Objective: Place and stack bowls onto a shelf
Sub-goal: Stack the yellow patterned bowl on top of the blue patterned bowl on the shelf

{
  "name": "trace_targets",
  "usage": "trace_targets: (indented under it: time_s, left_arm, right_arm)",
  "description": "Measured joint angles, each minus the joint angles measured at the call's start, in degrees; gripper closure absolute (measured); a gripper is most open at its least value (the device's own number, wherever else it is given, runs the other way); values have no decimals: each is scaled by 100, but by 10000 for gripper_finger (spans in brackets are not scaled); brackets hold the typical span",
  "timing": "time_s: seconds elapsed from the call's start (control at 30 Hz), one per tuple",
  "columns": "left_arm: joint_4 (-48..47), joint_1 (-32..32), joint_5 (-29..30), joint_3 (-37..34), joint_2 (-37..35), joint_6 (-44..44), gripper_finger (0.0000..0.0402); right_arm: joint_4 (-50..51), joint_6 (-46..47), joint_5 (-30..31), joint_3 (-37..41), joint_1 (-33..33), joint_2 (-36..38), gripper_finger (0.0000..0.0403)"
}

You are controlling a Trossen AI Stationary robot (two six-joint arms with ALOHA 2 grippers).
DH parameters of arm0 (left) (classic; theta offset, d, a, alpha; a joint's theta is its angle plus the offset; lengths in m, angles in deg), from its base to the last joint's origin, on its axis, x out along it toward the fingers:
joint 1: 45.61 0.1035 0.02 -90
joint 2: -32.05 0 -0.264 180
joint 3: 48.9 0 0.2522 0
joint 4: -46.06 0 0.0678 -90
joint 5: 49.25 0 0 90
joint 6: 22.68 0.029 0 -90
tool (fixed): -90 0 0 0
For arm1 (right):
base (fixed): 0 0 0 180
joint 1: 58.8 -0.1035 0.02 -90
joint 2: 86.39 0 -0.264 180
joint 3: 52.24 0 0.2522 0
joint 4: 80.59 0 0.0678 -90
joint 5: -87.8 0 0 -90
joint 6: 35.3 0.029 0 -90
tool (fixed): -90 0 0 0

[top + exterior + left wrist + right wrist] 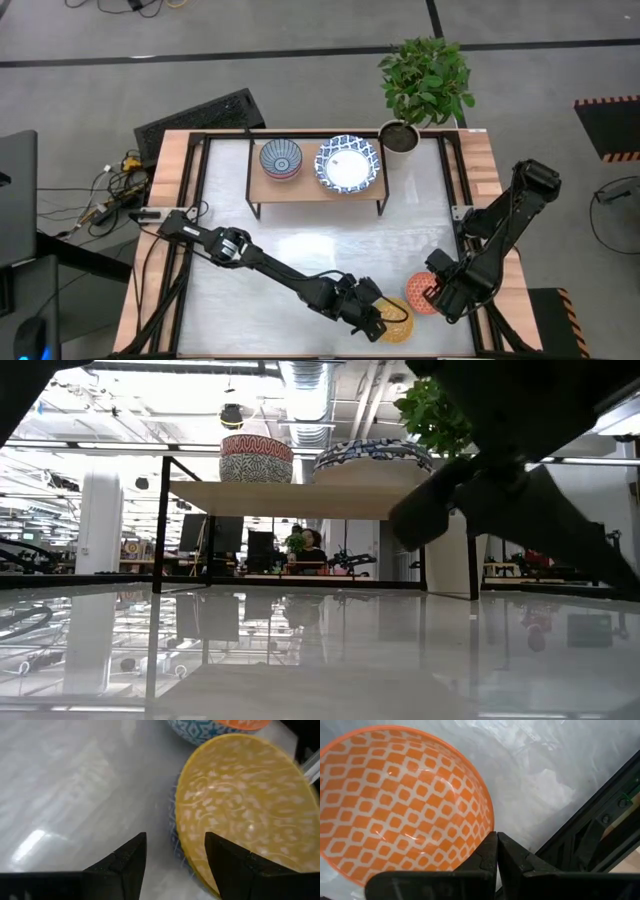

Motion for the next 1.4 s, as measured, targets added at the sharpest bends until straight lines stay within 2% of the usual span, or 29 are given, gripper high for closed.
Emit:
trace_targets:
  time_s: [0.17, 0.43, 0.63, 0.87, 1.17, 1.4]
  left_arm:
    - [-198, 20, -184, 2, 0, -163, 264]
    - [-213, 38, -375, 50, -13, -303, 387]
    - [-568, 39, -532, 48, -94, -707, 397]
    - [-1799, 79, -534, 48, -624, -1054, 399]
    - [-3488, 210, -751, 48, -1826, -1112, 400]
    - [-5082, 599, -208, 48, -3032, -1048, 401]
  right_arm:
    - [-5, -93, 2, 0, -2, 0, 369]
    - [25, -147, 6, 0, -1, 0, 369]
    - [20, -257, 40, 0, -2, 0, 369]
    - [20, -333, 187, 0, 0, 0, 369]
    - [18, -383, 192, 0, 30, 0, 369]
    - [-14, -395, 192, 0, 148, 0, 369]
